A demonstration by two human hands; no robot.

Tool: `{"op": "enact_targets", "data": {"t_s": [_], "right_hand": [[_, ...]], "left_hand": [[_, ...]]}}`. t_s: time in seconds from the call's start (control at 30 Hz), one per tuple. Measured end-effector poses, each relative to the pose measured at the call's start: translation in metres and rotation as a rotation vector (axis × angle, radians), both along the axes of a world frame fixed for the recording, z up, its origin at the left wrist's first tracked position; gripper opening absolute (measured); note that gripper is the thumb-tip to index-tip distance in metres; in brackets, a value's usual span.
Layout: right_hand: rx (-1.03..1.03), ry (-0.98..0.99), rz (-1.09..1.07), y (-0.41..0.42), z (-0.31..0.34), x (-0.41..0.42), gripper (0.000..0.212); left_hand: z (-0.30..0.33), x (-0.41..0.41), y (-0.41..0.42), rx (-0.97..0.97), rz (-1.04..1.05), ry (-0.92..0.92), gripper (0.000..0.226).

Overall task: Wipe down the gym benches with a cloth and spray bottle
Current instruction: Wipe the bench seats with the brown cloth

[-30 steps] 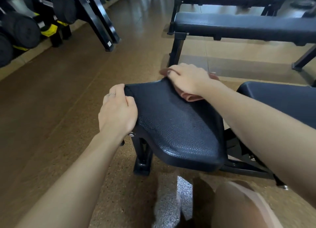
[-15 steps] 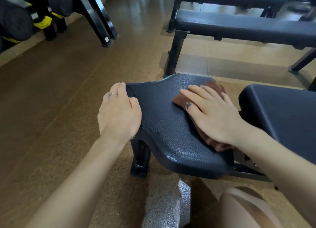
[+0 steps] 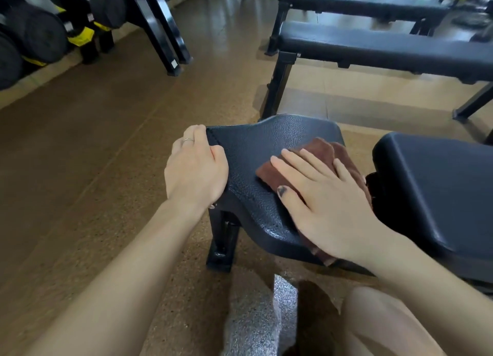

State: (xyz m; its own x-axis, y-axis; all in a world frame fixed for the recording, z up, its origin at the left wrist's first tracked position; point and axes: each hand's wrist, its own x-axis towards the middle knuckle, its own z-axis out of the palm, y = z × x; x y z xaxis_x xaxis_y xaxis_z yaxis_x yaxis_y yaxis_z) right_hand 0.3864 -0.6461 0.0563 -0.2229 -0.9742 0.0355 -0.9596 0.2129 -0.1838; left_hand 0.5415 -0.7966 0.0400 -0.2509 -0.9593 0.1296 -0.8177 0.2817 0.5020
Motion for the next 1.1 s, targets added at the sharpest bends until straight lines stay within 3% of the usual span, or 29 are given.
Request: {"op": "enact_targets", "data": {"t_s": [0.17,0.3,0.43,0.67,0.83,1.1], "right_hand": [[0.030,-0.053,-0.090,-0.054,0.003,-0.023,0.051],[0.040,-0.086,-0.168,-0.115,0.001,-0.020,0.055],[0.020,-0.049,-0.007,-0.141,0.001,0.038,0.057],[-0.017,0.109,0.350,-0.060,0.000,0.055,0.054],[0.018,0.254,0.374,0.002,0.000,0.040,0.052],[-0.017,0.295,0.427,-0.091,-0.001,0.070,0.057]], "left_hand": [[0.003,0.008,-0.004,0.033,-0.055,0.077,0.053],[-0.008,0.032,-0.004,0.233,-0.001,0.451,0.054],[-0.028,0.047,0.015,0.435,-0.001,0.746,0.055],[-0.032,0.064,0.012,0.423,-0.109,0.688,0.055],[-0.034,0.073,0.012,0.380,-0.147,0.648,0.052],[-0.048,0.083,0.003,0.310,-0.225,0.639,0.051]]}}
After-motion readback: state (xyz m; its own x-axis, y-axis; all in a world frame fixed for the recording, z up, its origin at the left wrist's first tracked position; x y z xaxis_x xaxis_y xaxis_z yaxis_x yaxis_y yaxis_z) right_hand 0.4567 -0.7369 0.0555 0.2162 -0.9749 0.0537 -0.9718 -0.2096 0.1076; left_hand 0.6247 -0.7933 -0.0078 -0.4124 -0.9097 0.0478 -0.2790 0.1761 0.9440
